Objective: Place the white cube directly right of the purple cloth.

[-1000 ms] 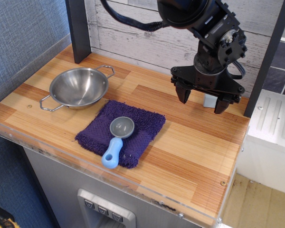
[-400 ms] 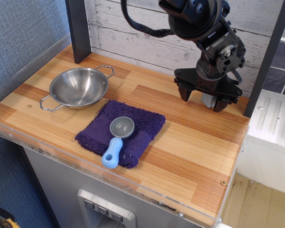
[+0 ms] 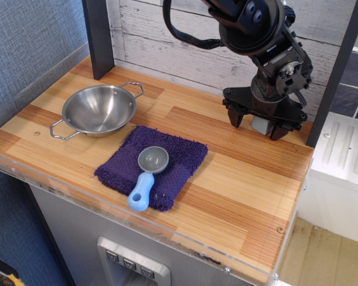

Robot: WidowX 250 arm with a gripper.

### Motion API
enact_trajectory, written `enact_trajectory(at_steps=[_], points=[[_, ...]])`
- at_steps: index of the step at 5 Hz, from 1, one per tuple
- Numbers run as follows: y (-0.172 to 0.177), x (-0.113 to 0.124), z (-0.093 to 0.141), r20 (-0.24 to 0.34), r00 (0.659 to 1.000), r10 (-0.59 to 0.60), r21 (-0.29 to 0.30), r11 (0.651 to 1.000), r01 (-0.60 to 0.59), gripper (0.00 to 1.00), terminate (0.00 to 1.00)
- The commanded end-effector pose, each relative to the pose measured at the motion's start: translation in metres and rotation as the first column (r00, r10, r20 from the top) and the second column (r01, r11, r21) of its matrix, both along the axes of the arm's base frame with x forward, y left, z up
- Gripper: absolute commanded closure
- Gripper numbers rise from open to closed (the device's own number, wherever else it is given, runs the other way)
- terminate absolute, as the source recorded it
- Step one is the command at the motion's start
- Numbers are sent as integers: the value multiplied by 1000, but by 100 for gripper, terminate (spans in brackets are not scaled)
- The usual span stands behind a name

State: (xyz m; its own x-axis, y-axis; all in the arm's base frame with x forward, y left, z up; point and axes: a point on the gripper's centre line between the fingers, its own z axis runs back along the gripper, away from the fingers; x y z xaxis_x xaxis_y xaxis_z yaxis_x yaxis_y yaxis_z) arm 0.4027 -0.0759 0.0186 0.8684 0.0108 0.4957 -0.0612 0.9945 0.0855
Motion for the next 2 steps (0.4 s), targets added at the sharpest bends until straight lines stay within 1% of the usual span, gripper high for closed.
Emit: enact_trajectory(at_steps=[1,2], points=[[-9,3,12,48,998,-49,-1,999,49,100,0],[-12,-1,13,49,997,-55,-1,998,55,100,0]])
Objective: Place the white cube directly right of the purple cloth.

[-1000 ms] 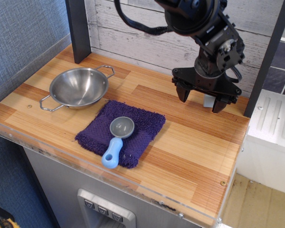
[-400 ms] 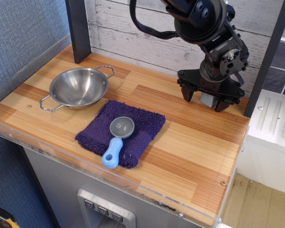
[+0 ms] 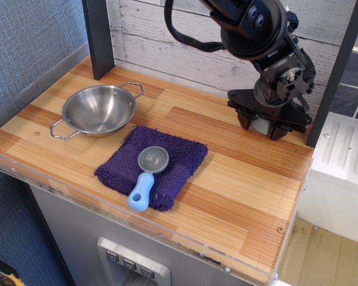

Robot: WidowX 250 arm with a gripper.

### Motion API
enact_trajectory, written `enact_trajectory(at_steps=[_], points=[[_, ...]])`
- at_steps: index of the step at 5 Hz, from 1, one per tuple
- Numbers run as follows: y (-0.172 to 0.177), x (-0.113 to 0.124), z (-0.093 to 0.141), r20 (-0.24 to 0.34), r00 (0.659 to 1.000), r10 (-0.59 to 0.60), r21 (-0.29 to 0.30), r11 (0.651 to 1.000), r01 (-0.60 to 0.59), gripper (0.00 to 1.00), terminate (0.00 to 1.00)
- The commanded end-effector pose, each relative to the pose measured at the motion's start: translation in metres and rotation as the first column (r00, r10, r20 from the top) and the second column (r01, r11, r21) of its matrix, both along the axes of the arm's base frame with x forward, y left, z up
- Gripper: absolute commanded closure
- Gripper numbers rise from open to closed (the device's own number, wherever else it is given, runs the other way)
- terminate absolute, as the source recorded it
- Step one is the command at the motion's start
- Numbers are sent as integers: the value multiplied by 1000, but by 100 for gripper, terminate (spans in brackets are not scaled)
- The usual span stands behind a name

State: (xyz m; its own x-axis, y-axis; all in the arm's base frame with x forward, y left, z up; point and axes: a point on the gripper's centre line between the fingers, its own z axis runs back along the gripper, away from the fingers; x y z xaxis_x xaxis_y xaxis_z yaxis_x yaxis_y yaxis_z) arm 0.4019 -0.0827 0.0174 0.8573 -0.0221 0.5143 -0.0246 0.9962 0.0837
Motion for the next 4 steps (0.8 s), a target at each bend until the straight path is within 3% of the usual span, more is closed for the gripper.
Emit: enact_trajectory(at_steps=[1,2,4], points=[[-8,-4,15,27,999,-24,-7,1000,24,100,0],[-6,-9,23,27,999,-29,-18,999,29,100,0],[-5,-14,70,78,996,-49,-21,998,51,100,0]])
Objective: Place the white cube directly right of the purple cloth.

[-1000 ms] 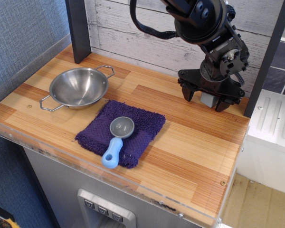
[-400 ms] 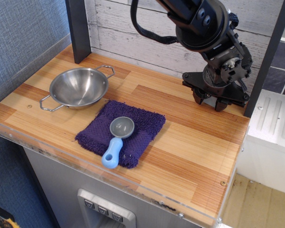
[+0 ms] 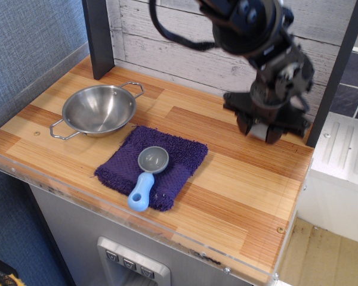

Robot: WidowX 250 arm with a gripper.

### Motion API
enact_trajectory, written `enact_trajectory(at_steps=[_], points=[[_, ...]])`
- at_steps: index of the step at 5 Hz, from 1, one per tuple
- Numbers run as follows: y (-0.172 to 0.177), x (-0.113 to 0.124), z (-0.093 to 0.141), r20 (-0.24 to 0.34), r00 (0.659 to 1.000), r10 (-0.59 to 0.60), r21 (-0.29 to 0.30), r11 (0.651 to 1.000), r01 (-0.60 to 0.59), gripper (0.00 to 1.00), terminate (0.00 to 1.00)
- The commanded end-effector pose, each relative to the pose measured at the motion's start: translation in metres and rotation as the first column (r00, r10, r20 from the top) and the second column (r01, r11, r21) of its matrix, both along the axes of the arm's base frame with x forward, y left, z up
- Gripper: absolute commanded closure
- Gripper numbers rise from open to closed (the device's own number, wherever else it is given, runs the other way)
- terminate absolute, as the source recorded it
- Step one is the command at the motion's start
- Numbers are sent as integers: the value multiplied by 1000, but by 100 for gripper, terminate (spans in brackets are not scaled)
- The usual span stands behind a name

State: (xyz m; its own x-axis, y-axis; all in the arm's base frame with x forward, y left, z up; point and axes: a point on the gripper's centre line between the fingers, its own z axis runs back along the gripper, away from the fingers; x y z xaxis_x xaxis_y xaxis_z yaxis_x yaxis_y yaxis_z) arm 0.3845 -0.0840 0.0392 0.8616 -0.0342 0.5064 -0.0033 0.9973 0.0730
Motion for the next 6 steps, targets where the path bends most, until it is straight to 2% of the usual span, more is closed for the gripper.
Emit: enact_trajectory(at_steps=[1,3,5,6], points=[[1,-18,67,107,994,-12,-31,999,15,100,0],[0,-68,48,49,998,-39,-48,998,41,100,0],[-3,-99,33,10,999,-32,-16,999,32,100,0],[-5,-108,26,-28,999,-45,26,999,45,100,0]])
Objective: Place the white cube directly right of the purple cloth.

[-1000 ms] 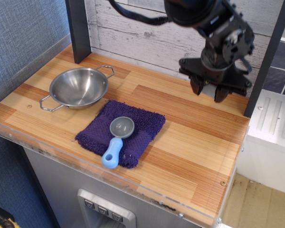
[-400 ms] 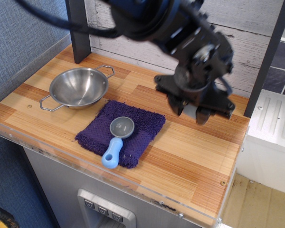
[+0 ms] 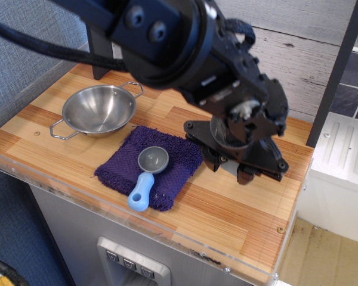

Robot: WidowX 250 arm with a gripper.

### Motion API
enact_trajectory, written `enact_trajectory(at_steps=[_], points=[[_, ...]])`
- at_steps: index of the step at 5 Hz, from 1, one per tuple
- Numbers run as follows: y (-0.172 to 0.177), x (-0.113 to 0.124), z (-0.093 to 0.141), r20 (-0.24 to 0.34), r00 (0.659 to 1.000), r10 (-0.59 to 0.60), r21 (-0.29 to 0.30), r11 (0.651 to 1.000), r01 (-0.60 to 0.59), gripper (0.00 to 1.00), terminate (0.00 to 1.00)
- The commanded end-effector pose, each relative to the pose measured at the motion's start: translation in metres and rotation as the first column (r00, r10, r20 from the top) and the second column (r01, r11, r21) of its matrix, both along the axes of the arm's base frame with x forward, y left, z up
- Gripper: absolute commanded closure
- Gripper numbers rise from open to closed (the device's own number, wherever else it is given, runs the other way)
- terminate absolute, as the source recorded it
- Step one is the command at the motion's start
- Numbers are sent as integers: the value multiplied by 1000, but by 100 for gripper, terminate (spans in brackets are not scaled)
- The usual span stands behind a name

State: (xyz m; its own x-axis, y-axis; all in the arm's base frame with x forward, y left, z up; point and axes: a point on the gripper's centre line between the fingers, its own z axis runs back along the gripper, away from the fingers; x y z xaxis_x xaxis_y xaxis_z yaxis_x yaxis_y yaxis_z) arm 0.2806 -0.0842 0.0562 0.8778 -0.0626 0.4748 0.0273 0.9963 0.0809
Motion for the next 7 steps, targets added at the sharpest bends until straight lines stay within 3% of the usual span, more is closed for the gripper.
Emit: enact_trajectory(at_steps=[1,5,6,7], points=[[-5,-13,1,-17,1000,-20,42,999,20,100,0],[0,-28,-36,-105,994,-16,19,1000,18,100,0],[3,-31,-34,-125,992,6,10,1000,-4,0,0],[5,-28,-31,-118,993,6,0,1000,-6,0,0]])
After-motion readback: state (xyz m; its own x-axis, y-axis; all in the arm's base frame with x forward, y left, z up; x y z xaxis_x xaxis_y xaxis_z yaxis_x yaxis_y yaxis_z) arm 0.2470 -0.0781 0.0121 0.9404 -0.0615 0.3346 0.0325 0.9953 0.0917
